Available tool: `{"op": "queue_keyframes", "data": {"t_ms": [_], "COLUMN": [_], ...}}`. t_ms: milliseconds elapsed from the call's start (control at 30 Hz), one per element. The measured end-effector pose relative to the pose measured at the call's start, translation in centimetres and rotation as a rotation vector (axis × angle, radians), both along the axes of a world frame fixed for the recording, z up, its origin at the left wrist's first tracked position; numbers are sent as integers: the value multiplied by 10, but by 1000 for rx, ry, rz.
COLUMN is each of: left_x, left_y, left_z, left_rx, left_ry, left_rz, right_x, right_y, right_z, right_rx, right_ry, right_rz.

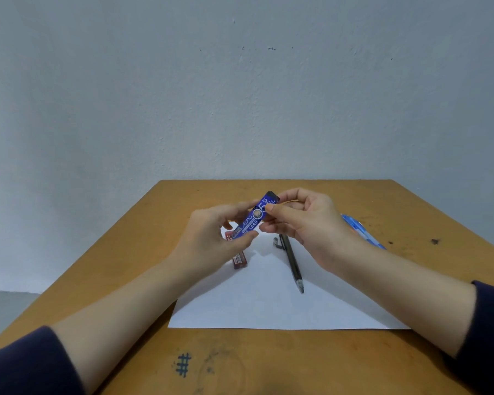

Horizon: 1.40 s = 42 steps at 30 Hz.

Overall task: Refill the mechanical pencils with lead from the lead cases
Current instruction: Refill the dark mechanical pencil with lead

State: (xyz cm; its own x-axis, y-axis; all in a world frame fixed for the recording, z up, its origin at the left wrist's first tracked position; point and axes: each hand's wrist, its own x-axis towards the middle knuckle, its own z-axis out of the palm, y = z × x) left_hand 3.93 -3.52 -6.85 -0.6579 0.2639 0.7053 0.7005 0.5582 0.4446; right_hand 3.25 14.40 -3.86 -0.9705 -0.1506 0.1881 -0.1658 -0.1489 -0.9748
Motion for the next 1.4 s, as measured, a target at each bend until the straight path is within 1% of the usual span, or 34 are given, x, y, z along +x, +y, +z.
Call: {"op": "queue_keyframes", "data": {"t_ms": [100, 267, 767, 900, 1000, 1067, 1200, 1300, 1400], "left_x": [0, 0, 2, 2, 4, 3, 2, 3, 4], "left_y": [0, 0, 0, -1, -1, 0, 1, 1, 1], "left_z": [-2, -3, 0, 0, 0, 0, 1, 1, 0], "left_rx": [24, 41, 13, -7, -43, -12, 63, 45, 36], "left_ry": [-73, -143, -180, -166, -150, -159, -184, -180, -177], "left_rz": [-1, -6, 7, 2, -4, -2, 2, 10, 5], "right_x": [0, -3, -10, -13, -14, -13, -13, -13, -14], "right_y": [1, 2, 10, 11, 11, 10, 10, 11, 10], "right_z": [-1, -1, 0, -2, -2, -2, -3, -2, -4], "right_rx": [-10, 1, -59, -79, 3, 9, -49, -39, 22], "right_ry": [-2, 44, 19, 24, 92, 109, 105, 114, 150], "right_rz": [21, 41, 159, 134, 140, 139, 122, 99, 46]}}
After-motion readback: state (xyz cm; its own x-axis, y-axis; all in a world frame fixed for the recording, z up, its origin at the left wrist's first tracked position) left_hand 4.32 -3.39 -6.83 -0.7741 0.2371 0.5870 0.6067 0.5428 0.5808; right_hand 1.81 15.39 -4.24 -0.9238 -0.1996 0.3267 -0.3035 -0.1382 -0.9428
